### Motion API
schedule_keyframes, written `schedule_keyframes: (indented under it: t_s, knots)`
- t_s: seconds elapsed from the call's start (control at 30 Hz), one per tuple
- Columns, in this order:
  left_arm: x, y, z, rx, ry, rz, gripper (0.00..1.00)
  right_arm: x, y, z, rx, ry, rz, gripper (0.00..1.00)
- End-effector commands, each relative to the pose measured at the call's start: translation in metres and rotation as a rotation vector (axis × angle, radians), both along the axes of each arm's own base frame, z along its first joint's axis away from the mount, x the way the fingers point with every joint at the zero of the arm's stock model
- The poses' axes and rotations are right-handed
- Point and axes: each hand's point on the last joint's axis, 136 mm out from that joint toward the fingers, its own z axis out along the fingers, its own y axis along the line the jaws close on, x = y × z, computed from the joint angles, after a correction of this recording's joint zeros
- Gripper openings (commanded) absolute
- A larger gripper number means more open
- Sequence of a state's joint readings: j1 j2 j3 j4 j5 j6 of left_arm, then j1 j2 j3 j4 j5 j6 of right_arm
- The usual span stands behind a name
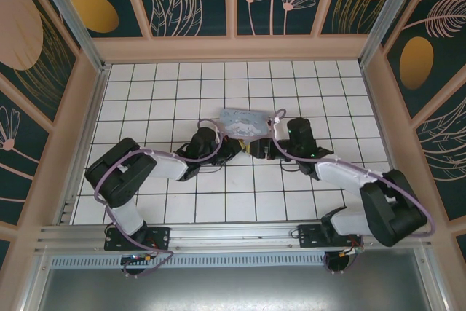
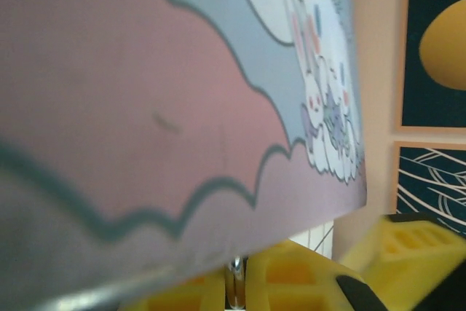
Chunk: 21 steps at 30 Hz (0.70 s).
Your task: Unlock the padlock with the key
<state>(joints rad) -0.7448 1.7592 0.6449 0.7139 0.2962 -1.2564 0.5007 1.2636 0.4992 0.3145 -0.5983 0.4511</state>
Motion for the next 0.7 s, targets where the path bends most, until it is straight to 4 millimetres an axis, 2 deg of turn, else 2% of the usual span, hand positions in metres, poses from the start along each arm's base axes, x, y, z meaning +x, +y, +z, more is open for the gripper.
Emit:
schedule_keyframes:
  t_s: [0.0,0.33,0.5,0.67]
  knots:
    - [-0.001,0.0,-0.001,0.01,-0.022,-0.012,0.0,0.0,-0.012,-0.007,0.001,0.016,-0.079,0.58]
    - [-0.006,0.004,-0.005,0.035,-0.019,-0.027,0.0,-0.001,-0.006,-0.024,0.066,0.101,-0.136,0.59]
    - [-0.011,0.004,-0.01,0.04,-0.01,-0.039,0.0,0.011,0.0,-0.027,0.059,0.1,-0.16,0.59]
    - [-0.016,0.006,-0.01,0.035,-0.014,-0.055,0.15,0.026,0.007,-0.03,0.048,0.102,-0.174,0.6]
